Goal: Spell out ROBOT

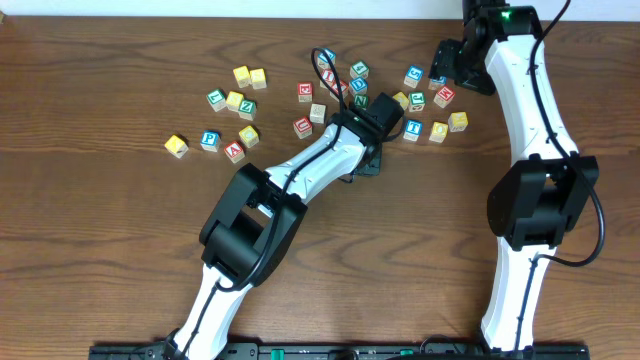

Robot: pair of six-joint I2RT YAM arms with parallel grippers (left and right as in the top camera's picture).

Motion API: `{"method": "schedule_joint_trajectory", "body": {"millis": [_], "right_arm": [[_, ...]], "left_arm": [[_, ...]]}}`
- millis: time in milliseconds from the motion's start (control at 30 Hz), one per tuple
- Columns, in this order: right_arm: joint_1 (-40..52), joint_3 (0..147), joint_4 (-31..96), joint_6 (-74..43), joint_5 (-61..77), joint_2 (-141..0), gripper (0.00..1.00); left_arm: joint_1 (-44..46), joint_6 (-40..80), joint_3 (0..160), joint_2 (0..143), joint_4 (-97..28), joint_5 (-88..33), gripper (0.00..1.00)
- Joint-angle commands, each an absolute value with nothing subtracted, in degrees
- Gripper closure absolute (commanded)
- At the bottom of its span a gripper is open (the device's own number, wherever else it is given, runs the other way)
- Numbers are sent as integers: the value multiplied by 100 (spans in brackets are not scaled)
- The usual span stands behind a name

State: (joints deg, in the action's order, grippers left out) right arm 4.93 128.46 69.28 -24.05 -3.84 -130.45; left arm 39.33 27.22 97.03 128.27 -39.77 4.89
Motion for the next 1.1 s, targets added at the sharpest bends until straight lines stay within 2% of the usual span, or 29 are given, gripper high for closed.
{"method": "schedule_joint_trajectory", "body": {"millis": [0, 300, 533, 667, 700, 733, 900, 1067], "right_arm": [[513, 12877, 6956, -2414, -368, -12997, 25], [510, 12879, 6976, -2322, -373, -12997, 22], [486, 12879, 7074, -2305, -370, -12997, 7], [489, 12879, 7155, -2305, -370, -12997, 12], [491, 12879, 7175, -2305, -370, -12997, 21], [491, 12879, 7207, -2305, -373, -12997, 26], [491, 12877, 7537, -2250, -366, -12997, 24], [497, 12689, 7721, -2110, -255, -13010, 26]], "left_arm": [[3920, 2759, 9695, 12908, -3975, 582, 56], [3850, 2344, 9988, 12613, -4060, 585, 56], [3503, 1778, 10029, 11430, -4095, 582, 56], [3166, 1778, 10027, 10923, -4123, 585, 56], [3076, 1780, 10027, 10836, -4136, 585, 56], [2969, 1778, 10027, 10750, -4160, 585, 56], [2449, 1780, 10025, 10652, -4386, 585, 56], [1920, 1780, 10020, 10661, -4582, 585, 56]]}}
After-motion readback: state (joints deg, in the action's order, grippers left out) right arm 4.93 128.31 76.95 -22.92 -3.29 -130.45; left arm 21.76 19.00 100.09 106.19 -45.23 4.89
